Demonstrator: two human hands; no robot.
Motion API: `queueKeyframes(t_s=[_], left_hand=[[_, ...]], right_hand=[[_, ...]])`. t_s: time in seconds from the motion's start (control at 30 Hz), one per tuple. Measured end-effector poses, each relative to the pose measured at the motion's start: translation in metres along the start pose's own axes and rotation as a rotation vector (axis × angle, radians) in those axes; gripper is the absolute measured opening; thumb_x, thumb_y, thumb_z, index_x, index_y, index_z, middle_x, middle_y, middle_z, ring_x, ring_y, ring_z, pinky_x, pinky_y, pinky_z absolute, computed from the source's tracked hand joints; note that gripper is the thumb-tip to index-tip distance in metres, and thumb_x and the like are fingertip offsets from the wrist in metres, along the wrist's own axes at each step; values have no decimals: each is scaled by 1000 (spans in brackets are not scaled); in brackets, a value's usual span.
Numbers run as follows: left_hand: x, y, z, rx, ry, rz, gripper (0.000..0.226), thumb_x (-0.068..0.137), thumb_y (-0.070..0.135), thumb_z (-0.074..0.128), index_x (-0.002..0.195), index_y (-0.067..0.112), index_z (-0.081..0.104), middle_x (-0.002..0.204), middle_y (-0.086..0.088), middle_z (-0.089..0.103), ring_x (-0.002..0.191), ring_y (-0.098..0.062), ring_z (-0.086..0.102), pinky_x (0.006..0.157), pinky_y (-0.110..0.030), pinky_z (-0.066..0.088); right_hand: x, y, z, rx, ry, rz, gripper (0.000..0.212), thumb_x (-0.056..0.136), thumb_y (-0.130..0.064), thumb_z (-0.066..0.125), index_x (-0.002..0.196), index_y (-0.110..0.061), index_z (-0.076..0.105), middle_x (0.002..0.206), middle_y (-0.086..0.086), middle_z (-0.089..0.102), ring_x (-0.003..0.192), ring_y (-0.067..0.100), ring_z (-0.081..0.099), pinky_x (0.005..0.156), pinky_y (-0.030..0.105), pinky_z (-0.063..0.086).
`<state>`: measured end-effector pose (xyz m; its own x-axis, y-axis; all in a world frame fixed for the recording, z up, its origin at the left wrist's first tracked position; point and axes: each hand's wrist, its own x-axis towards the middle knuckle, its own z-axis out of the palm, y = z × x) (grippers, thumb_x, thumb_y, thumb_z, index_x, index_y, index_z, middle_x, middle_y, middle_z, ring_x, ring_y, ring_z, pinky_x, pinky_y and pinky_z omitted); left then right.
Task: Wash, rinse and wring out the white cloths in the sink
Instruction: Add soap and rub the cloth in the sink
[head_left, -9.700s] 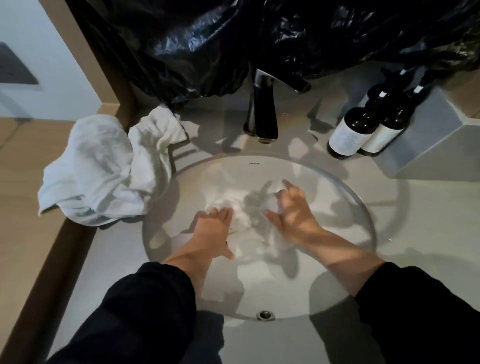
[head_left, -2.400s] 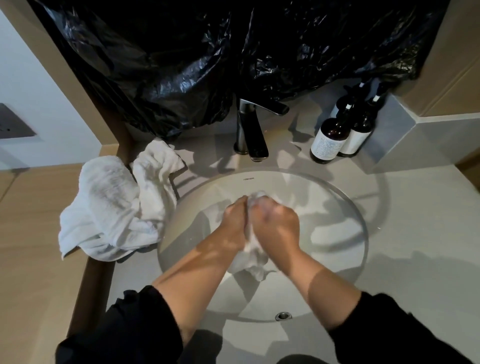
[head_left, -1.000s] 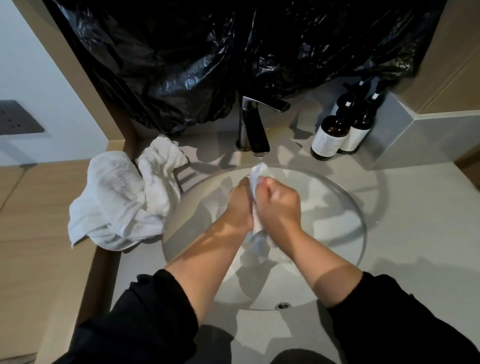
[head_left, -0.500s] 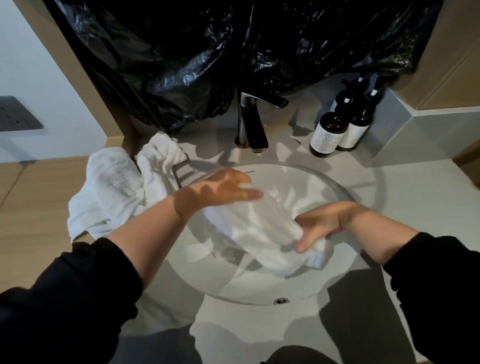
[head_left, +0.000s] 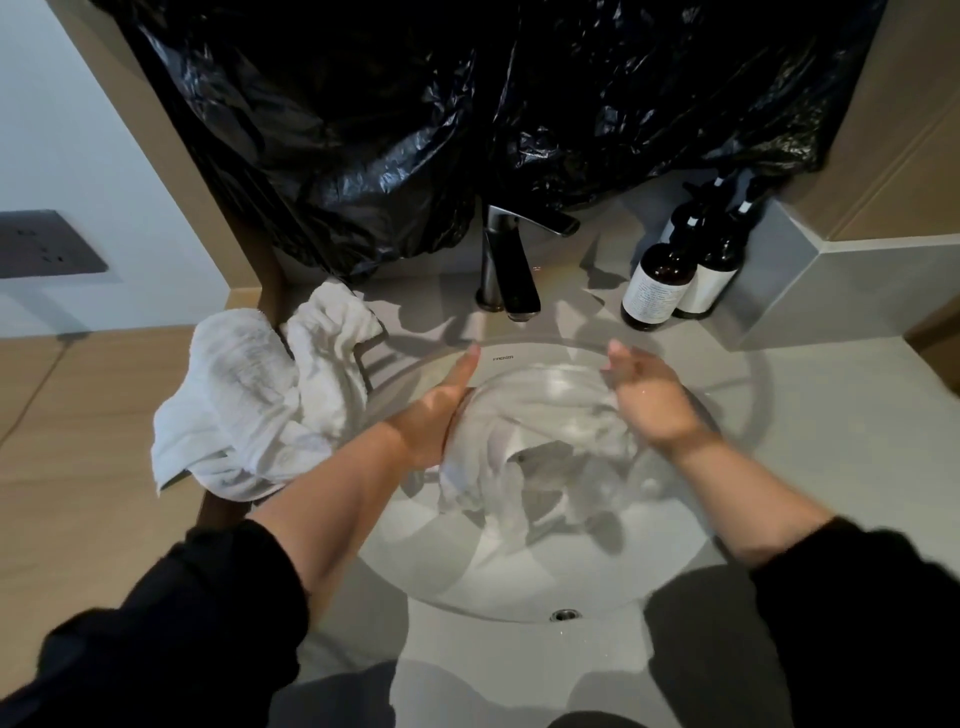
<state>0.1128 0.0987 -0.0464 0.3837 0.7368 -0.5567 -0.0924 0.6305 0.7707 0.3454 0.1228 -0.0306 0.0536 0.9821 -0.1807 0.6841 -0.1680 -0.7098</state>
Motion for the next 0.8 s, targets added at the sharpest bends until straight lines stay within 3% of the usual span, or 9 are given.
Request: queueKeyframes(t_s=[0.1, 0.17, 0.2, 0.33, 0.4, 0.5, 0.6, 0.67, 0.8], left_hand=[[3, 6, 30, -126, 162, 91, 90, 80, 78, 45, 104, -8, 60, 92, -22, 64, 86, -31, 64, 76, -34, 51], [3, 0, 46, -179, 305, 133, 57, 97, 56, 40, 78, 7, 62, 58, -6, 65, 56, -19, 63, 51, -20, 47], [6, -12, 48, -181, 255, 179, 48, 101, 44, 37, 72, 12, 58, 50, -2, 60, 49, -16, 59, 44, -16, 43], [-2, -40, 52, -369, 164, 86, 33, 103, 22, 32, 84, 16, 57, 82, -5, 56, 82, -19, 62, 80, -31, 46], [25, -20, 65, -397, 434, 1, 44, 103, 27, 34, 68, 16, 59, 67, -4, 58, 73, -23, 55, 75, -33, 44], [17, -6, 66, -383, 395, 99, 44, 102, 26, 34, 64, 14, 52, 49, -1, 54, 57, -18, 50, 60, -28, 40], [7, 1, 63, -52, 324, 80, 29, 103, 27, 33, 81, 19, 51, 77, 2, 54, 67, -11, 51, 63, -25, 44], [1, 8, 57, 241, 357, 53, 25, 100, 29, 38, 88, 15, 55, 84, -1, 54, 70, -14, 50, 63, -26, 43], [1, 20, 42, 602, 429, 179, 34, 94, 27, 42, 66, 9, 47, 67, -10, 44, 64, -23, 41, 60, -33, 32]], right_hand=[[-38, -27, 32, -301, 270, -194, 54, 88, -43, 19, 102, -14, 61, 84, 20, 68, 84, 38, 62, 66, 35, 35], [-52, -35, 61, -316, 378, -346, 49, 87, -43, 23, 82, -11, 60, 66, 19, 63, 66, 38, 60, 57, 34, 35], [-49, -38, 66, -237, 430, -329, 45, 89, -41, 27, 74, -10, 57, 62, 20, 61, 62, 38, 59, 55, 34, 37], [-10, -31, 50, 66, 411, -48, 41, 93, -33, 33, 71, -11, 58, 72, 19, 61, 79, 39, 60, 67, 36, 40], [-19, -37, 56, 29, 392, -249, 37, 88, -34, 37, 64, -15, 57, 62, 16, 57, 66, 34, 57, 61, 34, 40], [-45, -46, 72, -55, 438, -411, 39, 83, -40, 38, 64, -12, 57, 51, 13, 52, 51, 31, 51, 51, 29, 42], [-8, -24, 65, -67, 234, -167, 46, 92, -40, 31, 71, -10, 59, 63, 13, 57, 65, 30, 54, 61, 32, 39], [16, -7, 46, -27, -56, -3, 37, 96, -25, 41, 64, -12, 53, 62, 8, 54, 66, 25, 51, 57, 27, 37], [29, 19, 19, 649, -599, 161, 16, 88, -9, 49, 88, -9, 64, 84, 12, 59, 72, 23, 54, 63, 30, 41]])
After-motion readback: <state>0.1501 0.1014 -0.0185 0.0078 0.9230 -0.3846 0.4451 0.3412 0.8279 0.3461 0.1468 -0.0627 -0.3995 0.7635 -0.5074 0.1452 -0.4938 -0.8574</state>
